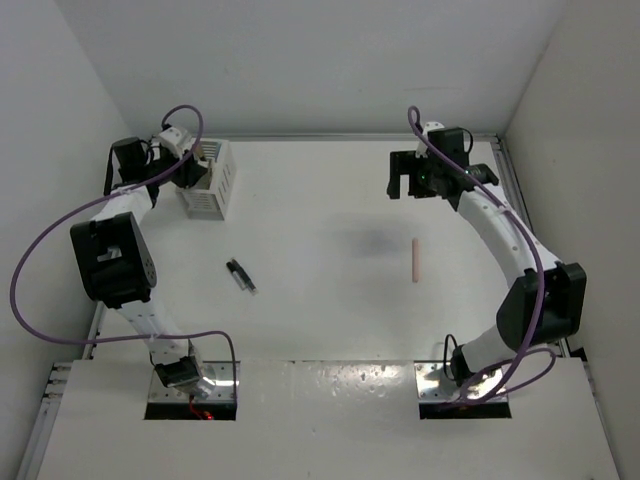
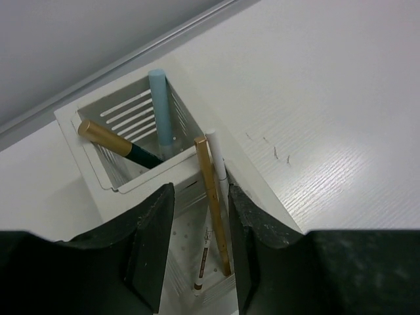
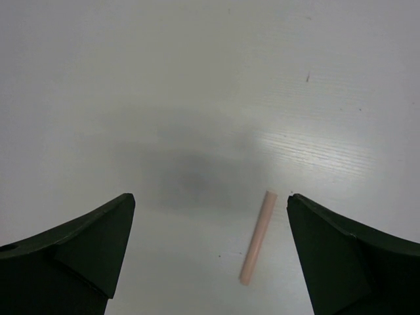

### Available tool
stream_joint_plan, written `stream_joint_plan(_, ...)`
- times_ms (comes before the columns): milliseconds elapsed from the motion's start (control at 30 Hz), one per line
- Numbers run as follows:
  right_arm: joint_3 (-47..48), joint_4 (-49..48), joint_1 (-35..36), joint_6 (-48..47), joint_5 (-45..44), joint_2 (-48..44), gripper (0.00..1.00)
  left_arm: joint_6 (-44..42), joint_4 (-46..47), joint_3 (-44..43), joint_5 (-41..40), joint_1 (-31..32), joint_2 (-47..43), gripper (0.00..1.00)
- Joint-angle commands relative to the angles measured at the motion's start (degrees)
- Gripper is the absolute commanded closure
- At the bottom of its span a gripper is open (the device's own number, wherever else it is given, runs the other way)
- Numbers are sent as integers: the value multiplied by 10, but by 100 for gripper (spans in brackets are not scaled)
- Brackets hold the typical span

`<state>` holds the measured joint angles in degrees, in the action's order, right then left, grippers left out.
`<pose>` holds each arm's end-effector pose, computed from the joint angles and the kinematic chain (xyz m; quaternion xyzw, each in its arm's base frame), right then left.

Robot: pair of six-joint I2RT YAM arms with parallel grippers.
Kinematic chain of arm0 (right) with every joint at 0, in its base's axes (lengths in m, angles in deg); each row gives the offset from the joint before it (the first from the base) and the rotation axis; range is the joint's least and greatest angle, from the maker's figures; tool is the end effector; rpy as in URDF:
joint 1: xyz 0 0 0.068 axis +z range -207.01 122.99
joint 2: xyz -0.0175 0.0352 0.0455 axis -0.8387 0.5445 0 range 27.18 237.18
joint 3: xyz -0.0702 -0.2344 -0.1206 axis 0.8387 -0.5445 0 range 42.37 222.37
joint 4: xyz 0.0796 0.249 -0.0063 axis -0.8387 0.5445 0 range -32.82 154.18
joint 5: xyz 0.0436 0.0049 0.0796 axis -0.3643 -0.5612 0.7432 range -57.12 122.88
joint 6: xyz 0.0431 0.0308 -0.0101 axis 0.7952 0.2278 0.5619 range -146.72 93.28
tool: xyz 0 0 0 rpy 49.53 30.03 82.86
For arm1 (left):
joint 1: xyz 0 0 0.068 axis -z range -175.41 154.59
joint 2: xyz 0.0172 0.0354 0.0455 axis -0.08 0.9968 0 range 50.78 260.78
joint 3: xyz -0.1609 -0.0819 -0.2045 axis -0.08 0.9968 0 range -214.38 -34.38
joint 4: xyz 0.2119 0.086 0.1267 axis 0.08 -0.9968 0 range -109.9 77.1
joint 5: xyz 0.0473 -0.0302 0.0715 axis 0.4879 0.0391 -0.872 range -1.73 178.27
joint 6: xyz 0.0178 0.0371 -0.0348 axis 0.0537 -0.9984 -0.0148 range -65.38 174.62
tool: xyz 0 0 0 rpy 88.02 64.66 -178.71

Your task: Organize the makeup

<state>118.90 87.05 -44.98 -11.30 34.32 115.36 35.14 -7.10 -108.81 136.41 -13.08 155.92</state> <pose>0.3380 0.0729 0.3140 0.0218 0.9115 0.1085 0.3962 0.4072 0.1019 0.2536 0.2315 0.7661 -0.1694 0.5752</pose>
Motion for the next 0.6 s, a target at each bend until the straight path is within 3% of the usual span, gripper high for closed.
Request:
stream_joint_plan(0, -14, 21, 19, -56, -83, -29, 0, -25, -32, -32, 6, -10, -18, 56)
stream_joint_plan(167, -99, -20, 5, -72, -18, -73, 0, -36, -100, -104, -24, -10, -40, 56)
stream_joint_plan(267, -153, -58, -27, -29, 70, -88, 35, -55, -151, -155, -46, -10, -55, 56)
stream_joint_plan(333, -178, -53, -24, -7, 69, -83, 46, -70, -188, -188, -53, -10, -69, 56)
stream_joint_plan(433, -181, 18, -10, -4, 10, -51, 36, -80, -219, -211, -59, -10, -91, 54)
stream_joint_plan(567, -220, 34, -6, 40, -13, -18, 37, -95, -280, -219, -80, -5, -119, 53)
